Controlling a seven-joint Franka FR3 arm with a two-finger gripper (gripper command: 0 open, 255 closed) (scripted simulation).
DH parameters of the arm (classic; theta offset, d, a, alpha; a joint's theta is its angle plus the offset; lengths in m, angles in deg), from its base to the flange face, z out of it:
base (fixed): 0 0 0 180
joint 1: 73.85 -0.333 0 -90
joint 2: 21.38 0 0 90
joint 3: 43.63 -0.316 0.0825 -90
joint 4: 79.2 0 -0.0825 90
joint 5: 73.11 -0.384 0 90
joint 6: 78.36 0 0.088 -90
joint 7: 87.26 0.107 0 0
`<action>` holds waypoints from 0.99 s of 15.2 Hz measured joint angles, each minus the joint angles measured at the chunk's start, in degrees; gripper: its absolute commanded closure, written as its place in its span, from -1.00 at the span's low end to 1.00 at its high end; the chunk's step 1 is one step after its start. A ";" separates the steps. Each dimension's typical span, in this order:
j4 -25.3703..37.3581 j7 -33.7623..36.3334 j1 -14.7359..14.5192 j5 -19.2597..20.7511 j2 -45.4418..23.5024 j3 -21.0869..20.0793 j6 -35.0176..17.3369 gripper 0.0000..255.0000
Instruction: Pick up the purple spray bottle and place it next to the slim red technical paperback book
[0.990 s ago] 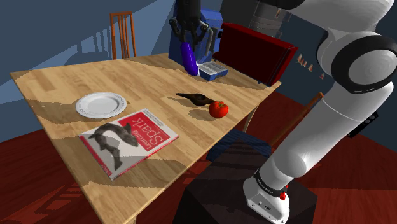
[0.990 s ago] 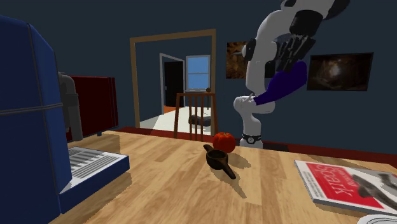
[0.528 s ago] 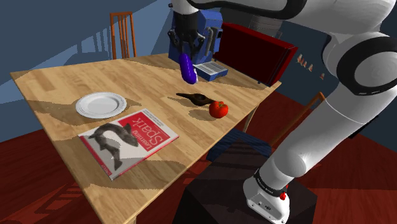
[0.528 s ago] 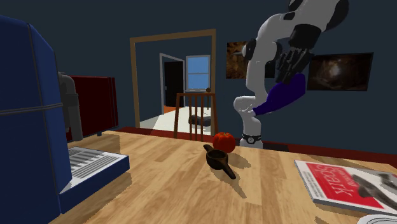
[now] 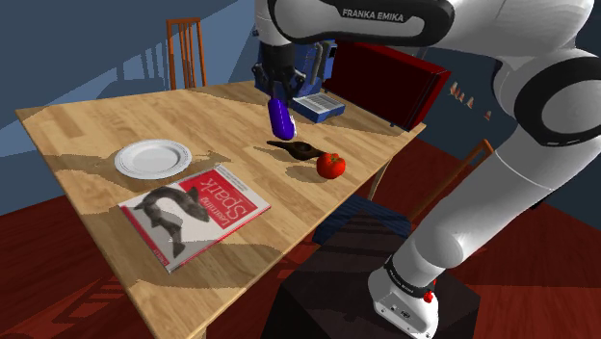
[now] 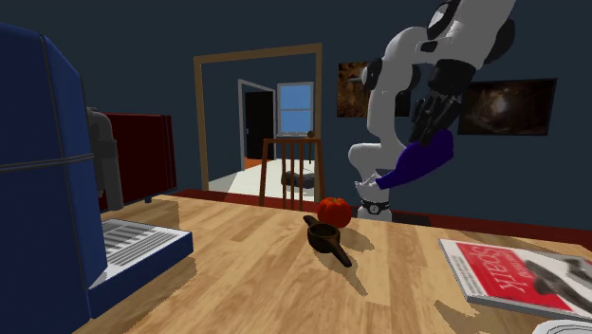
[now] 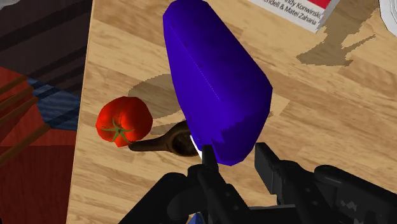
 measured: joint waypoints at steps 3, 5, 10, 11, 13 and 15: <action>-2.45 0.54 0.01 -0.11 0.34 0.08 -2.09 1.00; -4.44 0.94 0.04 -0.17 0.63 0.16 -3.78 1.00; -7.97 2.04 0.04 0.01 0.53 0.18 -7.23 1.00; -8.82 2.18 0.04 -0.04 0.74 0.22 -7.88 1.00; -10.05 2.70 0.07 0.21 0.36 0.22 -9.37 1.00; -11.21 3.27 0.04 0.40 0.09 0.15 -10.65 1.00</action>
